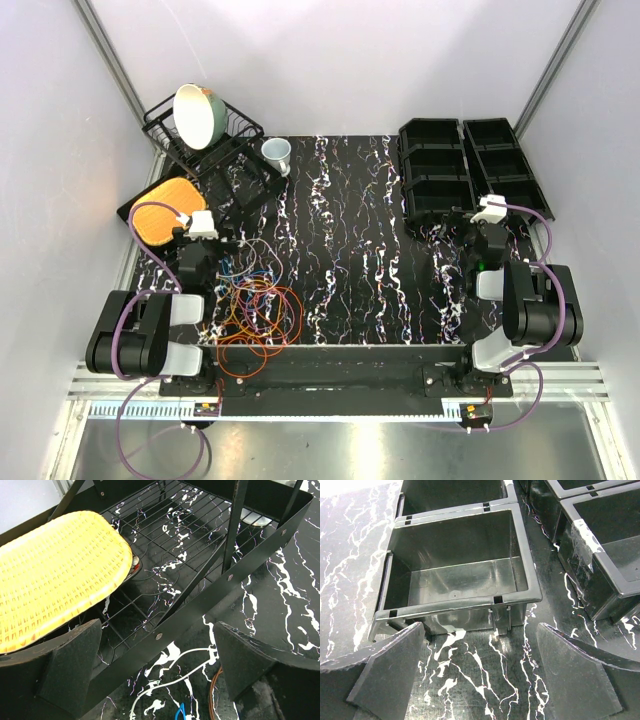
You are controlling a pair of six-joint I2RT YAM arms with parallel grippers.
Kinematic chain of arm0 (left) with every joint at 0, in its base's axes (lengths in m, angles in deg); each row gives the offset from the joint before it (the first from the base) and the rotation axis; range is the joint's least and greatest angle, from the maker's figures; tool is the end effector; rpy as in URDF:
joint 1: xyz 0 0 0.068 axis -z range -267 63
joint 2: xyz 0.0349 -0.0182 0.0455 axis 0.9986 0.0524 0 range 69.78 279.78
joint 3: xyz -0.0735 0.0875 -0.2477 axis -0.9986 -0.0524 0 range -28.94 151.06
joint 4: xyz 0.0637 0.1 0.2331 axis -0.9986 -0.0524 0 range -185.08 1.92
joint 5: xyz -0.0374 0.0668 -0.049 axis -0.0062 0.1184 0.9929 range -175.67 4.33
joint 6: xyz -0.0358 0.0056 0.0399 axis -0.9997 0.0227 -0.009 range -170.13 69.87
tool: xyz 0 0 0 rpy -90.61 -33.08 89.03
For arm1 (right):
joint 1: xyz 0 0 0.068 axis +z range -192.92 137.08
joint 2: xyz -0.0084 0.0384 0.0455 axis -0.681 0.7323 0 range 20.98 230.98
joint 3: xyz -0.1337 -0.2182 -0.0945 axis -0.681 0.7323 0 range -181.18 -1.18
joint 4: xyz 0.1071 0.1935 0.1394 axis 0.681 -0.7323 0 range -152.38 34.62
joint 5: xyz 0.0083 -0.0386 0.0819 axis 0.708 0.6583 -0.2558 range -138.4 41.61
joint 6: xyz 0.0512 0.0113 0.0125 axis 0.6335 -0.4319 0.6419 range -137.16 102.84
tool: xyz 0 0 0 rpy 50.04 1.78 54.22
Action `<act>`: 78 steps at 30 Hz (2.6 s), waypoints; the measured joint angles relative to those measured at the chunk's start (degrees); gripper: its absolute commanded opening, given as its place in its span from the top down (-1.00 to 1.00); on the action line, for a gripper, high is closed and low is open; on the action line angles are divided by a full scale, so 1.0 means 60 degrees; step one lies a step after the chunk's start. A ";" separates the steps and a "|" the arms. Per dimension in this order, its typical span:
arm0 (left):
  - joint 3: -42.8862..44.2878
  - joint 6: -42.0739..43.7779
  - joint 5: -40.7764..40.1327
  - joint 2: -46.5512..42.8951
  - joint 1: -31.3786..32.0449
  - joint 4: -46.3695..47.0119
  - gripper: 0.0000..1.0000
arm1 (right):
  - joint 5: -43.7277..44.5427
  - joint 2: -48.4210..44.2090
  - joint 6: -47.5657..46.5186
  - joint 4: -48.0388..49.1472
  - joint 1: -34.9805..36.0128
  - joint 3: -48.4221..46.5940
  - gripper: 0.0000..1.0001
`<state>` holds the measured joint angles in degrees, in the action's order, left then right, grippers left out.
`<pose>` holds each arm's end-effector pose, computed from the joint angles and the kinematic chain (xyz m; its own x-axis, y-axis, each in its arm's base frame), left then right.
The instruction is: Untangle the cables
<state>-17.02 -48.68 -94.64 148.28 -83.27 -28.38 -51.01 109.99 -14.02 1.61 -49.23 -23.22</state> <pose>0.2281 -0.0092 0.1581 -0.1216 0.0330 -0.9920 -0.0873 0.9952 0.0438 0.2729 -0.0286 0.1565 -0.1684 0.0737 -0.9830 0.0744 0.9953 0.0618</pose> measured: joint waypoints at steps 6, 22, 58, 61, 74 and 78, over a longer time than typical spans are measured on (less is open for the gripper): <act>0.0000 0.0000 0.0000 0.0000 -0.0004 0.0000 -0.97 | 0.0000 0.0000 0.0000 0.0000 0.0000 0.0000 -0.99; 0.0000 0.0000 -0.0004 0.0000 -0.0004 0.0000 -0.97 | -0.0004 0.0000 0.0000 0.0000 0.0000 0.0000 -0.99; 0.4630 -0.6532 -0.1974 -0.5242 -0.0007 -1.1526 -0.98 | -0.2444 -0.3636 0.3850 -1.0415 0.0036 -0.4881 -0.99; 0.4178 -0.7344 -0.1974 -0.5909 -0.0029 -1.3264 -0.97 | -0.2510 -0.3858 0.4309 -1.1136 0.0044 -0.4809 -0.99; 0.2951 -0.7654 0.0696 -0.7053 -0.0044 -1.5278 -0.97 | -0.2830 -0.5125 0.5974 -1.1930 0.2280 -0.4637 -0.99; 0.3410 -0.7675 0.1093 -0.6306 -0.0040 -1.5901 -0.97 | -0.2634 -0.4852 0.6317 -1.1989 0.4153 -0.4656 -0.99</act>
<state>3.44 -94.73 -88.08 110.45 -83.51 -123.78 -66.81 80.87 23.88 -70.32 -24.31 -51.15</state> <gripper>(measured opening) 0.987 0.994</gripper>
